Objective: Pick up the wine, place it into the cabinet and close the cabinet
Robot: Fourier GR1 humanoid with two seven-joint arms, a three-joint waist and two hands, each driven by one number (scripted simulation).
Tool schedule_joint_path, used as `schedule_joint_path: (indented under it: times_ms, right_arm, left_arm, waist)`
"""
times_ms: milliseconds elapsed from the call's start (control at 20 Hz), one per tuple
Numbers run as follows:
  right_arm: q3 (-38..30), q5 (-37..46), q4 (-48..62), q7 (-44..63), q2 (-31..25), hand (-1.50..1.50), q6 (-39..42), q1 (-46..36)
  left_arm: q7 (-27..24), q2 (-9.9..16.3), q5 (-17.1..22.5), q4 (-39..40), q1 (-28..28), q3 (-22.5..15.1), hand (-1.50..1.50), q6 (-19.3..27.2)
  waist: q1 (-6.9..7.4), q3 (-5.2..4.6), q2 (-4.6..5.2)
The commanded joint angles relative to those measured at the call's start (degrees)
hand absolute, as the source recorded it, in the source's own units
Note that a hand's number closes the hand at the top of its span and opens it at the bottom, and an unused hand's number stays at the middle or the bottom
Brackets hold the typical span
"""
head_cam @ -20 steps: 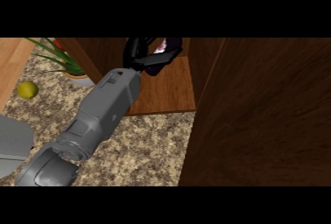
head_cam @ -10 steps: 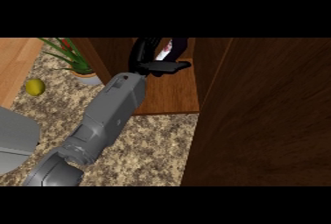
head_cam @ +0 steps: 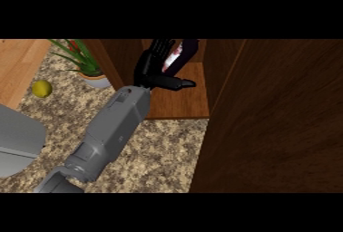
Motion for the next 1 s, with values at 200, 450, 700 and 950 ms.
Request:
schedule_joint_path:
  times_ms: [200,450,700,950]
  right_arm:
    - [0.3,-2.0,-11.2,4.4,-1.3,-1.5,-0.9,3.4]
    - [0.1,-0.6,-12.3,6.3,-2.6,-1.5,-2.1,3.0]
    - [2.5,1.4,-13.0,5.0,-3.2,-1.5,-2.9,4.2]
    - [2.2,1.1,-12.7,3.3,-4.3,-1.5,-3.1,6.0]
  left_arm:
    - [4.3,0.0,3.6,-14.6,11.8,-6.8,-1.5,0.6]
    - [5.4,0.0,3.1,-24.4,21.4,-10.8,-1.5,2.0]
    - [6.2,3.3,3.0,-34.2,32.2,-13.7,-1.5,1.4]
    - [6.9,4.2,1.9,-45.8,42.5,-16.8,-1.5,4.3]
  waist:
    - [2.16,0.0,-0.49]
    - [2.53,-0.04,-0.35]
    - [2.02,-0.05,-0.22]
    - [1.42,0.01,-0.08]
